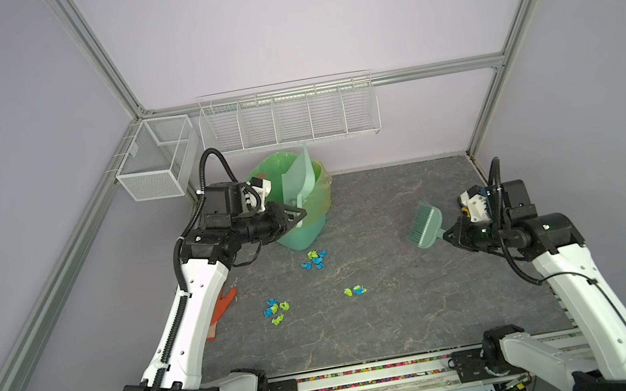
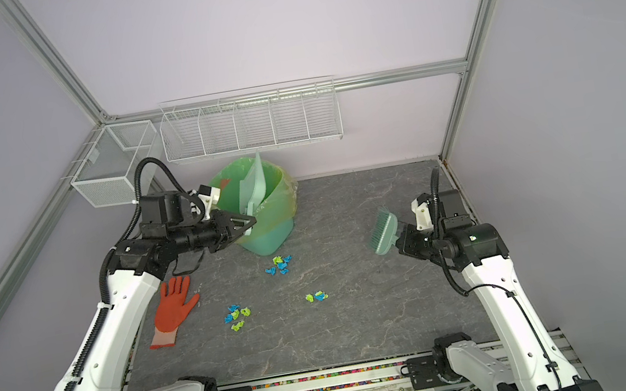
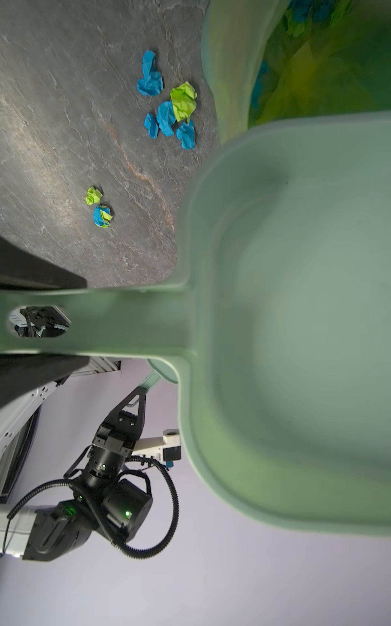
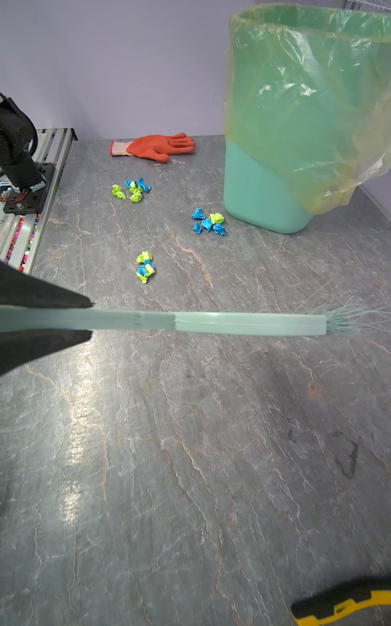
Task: Sweep away the paper scraps from the table
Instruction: 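Lower the empty dustpan beside the lime-and-blue scraps while the right gripper brings the brush over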
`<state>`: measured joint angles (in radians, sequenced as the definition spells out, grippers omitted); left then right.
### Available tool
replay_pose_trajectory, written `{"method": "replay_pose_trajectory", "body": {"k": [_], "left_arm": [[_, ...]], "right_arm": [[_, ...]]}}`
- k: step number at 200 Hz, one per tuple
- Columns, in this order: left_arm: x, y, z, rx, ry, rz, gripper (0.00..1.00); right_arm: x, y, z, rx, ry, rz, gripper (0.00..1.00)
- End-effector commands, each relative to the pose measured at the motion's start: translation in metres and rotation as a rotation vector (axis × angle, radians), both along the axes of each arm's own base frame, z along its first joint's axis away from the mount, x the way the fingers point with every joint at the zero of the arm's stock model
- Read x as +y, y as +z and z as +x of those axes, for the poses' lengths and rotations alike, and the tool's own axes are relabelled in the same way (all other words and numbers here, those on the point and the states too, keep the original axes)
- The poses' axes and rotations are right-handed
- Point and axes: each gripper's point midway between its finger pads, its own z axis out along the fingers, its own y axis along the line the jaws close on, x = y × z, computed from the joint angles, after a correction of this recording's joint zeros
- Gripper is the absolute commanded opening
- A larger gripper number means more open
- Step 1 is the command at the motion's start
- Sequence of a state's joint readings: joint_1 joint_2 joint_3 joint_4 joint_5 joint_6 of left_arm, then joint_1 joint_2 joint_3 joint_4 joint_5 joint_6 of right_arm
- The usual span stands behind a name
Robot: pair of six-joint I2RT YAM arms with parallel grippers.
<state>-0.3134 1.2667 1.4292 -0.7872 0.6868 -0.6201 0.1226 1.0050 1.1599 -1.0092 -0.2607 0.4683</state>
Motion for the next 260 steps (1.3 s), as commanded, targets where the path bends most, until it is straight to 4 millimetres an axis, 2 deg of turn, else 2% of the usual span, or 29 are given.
{"method": "replay_pose_trajectory", "body": {"k": [1, 31, 54, 78, 107, 147, 179, 222, 260], "left_arm": [[0.0, 0.002, -0.015, -0.049, 0.006, 0.097, 0.0], [-0.009, -0.004, -0.026, -0.055, -0.006, 0.143, 0.0], [-0.014, -0.014, -0.032, -0.052, -0.003, 0.209, 0.0], [-0.028, -0.022, -0.044, -0.073, -0.026, 0.278, 0.0], [-0.045, -0.052, -0.052, -0.012, -0.066, 0.306, 0.0], [-0.056, -0.089, -0.066, 0.023, -0.082, 0.371, 0.0], [-0.046, -0.116, -0.067, 0.053, -0.043, 0.414, 0.0], [-0.027, -0.135, -0.065, 0.052, 0.009, 0.505, 0.0], [-0.019, -0.152, -0.072, 0.084, 0.006, 0.545, 0.0]], "right_arm": [[0.008, 0.012, -0.008, -0.025, 0.027, 0.033, 0.07], [0.017, 0.016, -0.013, -0.039, 0.07, 0.057, 0.07], [0.024, 0.012, -0.017, -0.014, 0.106, 0.068, 0.07], [0.031, 0.009, -0.021, -0.006, 0.136, 0.078, 0.07], [0.05, 0.011, -0.027, -0.023, 0.2, 0.109, 0.07], [0.067, 0.003, -0.035, -0.009, 0.27, 0.082, 0.07], [0.084, 0.001, -0.037, -0.021, 0.323, 0.07, 0.07], [0.107, -0.012, -0.04, 0.013, 0.379, 0.026, 0.07], [0.129, -0.028, -0.047, 0.053, 0.431, -0.033, 0.07]]}}
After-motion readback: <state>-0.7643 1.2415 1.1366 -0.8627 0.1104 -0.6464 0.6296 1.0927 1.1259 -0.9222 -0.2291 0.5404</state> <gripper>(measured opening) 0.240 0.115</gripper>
